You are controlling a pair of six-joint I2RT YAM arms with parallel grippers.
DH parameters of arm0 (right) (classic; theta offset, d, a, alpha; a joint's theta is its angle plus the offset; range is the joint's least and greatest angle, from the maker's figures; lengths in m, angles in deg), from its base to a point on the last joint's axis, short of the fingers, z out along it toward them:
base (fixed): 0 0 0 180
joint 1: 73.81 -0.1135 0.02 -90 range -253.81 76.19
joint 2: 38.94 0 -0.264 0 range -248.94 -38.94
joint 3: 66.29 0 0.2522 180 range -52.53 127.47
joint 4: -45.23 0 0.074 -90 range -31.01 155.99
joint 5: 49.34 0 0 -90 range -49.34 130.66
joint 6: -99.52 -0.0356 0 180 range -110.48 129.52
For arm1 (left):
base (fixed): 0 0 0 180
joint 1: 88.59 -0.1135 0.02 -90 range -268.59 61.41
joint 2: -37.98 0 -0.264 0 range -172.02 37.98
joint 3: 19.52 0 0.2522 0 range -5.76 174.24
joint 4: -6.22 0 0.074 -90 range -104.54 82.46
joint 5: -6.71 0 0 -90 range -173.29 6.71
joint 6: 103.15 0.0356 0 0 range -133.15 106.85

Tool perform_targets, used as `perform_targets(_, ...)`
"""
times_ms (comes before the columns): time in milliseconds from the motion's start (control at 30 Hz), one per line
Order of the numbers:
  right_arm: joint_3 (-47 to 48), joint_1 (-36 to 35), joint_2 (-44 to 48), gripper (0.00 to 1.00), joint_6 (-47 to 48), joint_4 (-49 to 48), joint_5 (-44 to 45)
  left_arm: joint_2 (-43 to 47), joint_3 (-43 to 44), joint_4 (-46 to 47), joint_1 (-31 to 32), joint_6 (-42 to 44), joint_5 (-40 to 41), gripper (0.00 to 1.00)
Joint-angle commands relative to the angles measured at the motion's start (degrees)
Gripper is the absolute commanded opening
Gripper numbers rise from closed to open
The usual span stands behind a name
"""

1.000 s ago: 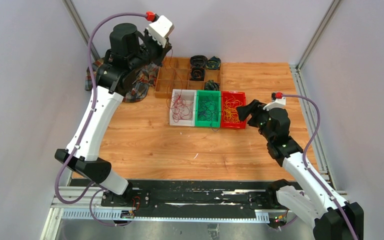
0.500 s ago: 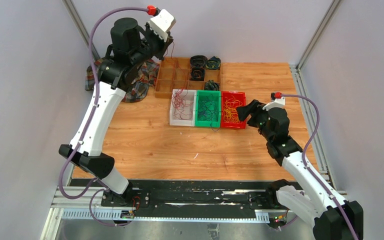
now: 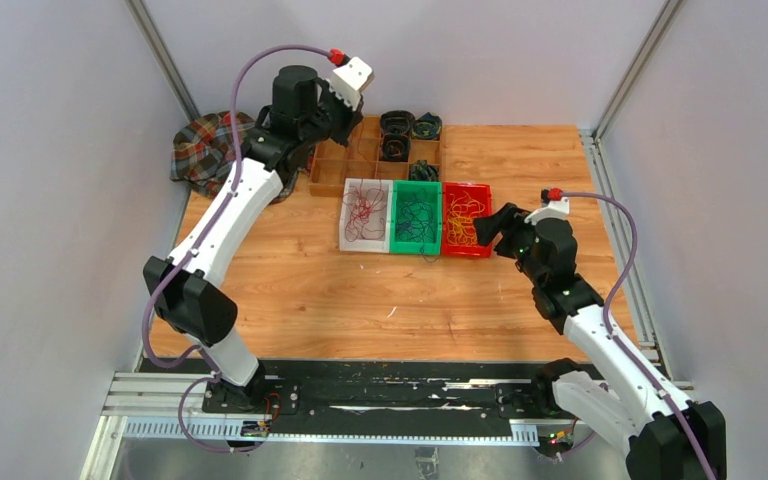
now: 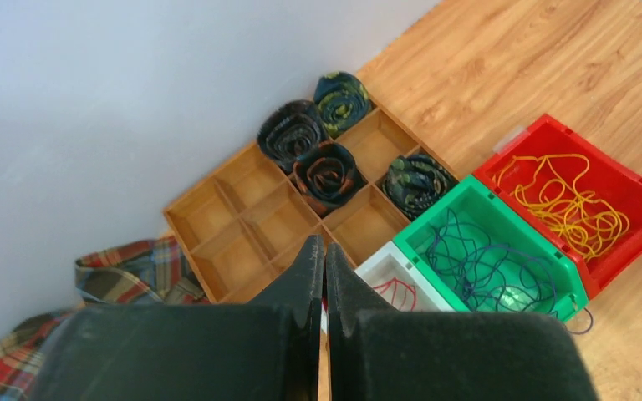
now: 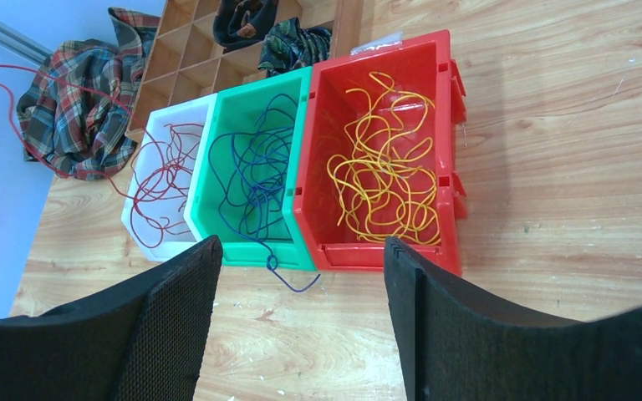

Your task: Untangle the cables

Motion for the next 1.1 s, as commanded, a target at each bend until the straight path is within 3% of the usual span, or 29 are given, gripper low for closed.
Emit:
perform_targets(0,-0.9,0.8,1.1,0.7,1.0,0.0,0.7,-0.7,-3.7,6.2,0.8,-1.2,0.7,0.0)
perform_targets(267,-0.7,0.8,0.5,0.7,1.4,-0.2,0.7,-4.0,-11.0,11.3,1.8,5.4,5.3,0.0)
perform_targets(600,0.2,0.8,-1.0,0.69,1.9,1.0,1.6,-7.4,-21.9,15.0,2.6,12.2,4.1,0.0)
perform_targets(1067,1.2,0.8,-2.2,0.68,2.3,2.9,2.1,-16.7,-23.4,16.0,5.0,9.1,-0.1,0.0)
